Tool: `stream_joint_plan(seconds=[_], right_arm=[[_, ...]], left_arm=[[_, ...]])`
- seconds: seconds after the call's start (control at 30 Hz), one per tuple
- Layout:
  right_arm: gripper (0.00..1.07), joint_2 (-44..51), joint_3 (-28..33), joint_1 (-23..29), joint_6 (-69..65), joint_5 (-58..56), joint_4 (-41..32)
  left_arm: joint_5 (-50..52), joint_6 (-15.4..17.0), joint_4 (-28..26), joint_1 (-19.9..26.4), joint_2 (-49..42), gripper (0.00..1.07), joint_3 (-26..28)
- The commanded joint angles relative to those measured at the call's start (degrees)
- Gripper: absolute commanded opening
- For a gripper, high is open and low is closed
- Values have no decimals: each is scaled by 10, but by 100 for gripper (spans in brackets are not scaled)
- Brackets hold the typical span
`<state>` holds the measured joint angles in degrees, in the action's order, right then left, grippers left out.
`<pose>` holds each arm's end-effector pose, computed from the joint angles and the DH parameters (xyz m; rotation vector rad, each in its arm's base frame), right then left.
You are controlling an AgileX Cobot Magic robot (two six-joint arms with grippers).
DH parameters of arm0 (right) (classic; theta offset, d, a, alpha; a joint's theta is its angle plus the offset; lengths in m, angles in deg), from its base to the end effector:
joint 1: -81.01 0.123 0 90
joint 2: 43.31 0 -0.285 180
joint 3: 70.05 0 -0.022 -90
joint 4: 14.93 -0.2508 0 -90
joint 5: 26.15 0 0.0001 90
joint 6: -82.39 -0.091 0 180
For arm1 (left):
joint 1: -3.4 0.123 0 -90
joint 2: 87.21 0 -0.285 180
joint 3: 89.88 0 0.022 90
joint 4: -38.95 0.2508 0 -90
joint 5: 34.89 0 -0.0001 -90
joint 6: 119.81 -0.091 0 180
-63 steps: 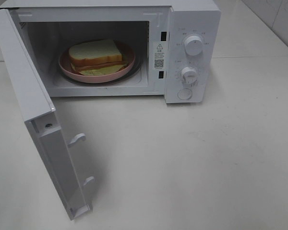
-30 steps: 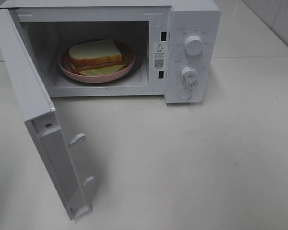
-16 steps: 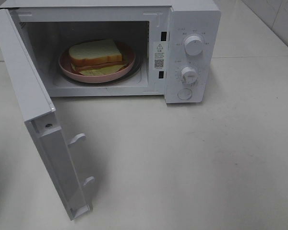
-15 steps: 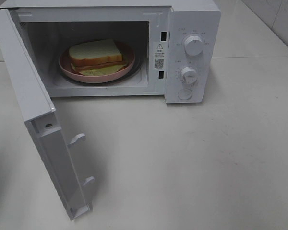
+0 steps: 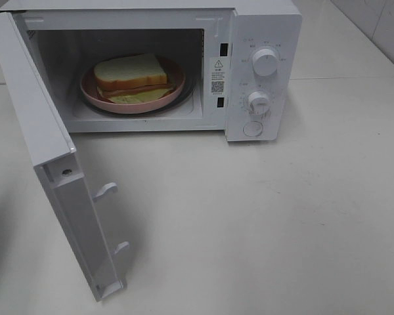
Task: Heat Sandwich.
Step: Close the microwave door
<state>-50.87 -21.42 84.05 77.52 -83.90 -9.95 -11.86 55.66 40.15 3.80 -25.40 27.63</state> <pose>-0.0030 -0.0069 0.2816 0.0331 1.9855 -0.0137 0.1742 0.0005 0.2331 0.0867 1.7660 0.0691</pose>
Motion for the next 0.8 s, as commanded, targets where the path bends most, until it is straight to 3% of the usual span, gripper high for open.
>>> stream_joint_plan(seconds=[0.03,0.1,0.13,0.17,0.33,0.57,0.8], right_arm=[[75,15,1,-3,5,7,2],[75,15,1,-3,5,7,2],[75,15,1,-3,5,7,2],[75,15,1,-3,5,7,2],[75,15,1,-3,5,7,2],[75,15,1,-3,5,7,2],[75,15,1,-3,5,7,2]], left_arm=[[65,27,57,-3,40,0,-1],[100,50,106,-3,67,0,-1],[132,77,146,-3,92,0,-1],[132,77,146,-3,92,0,-1],[219,136,264,-3,165,0,-1],[333,167,331,-3,254,0,11],[339,175,363,-9,301,0,40]])
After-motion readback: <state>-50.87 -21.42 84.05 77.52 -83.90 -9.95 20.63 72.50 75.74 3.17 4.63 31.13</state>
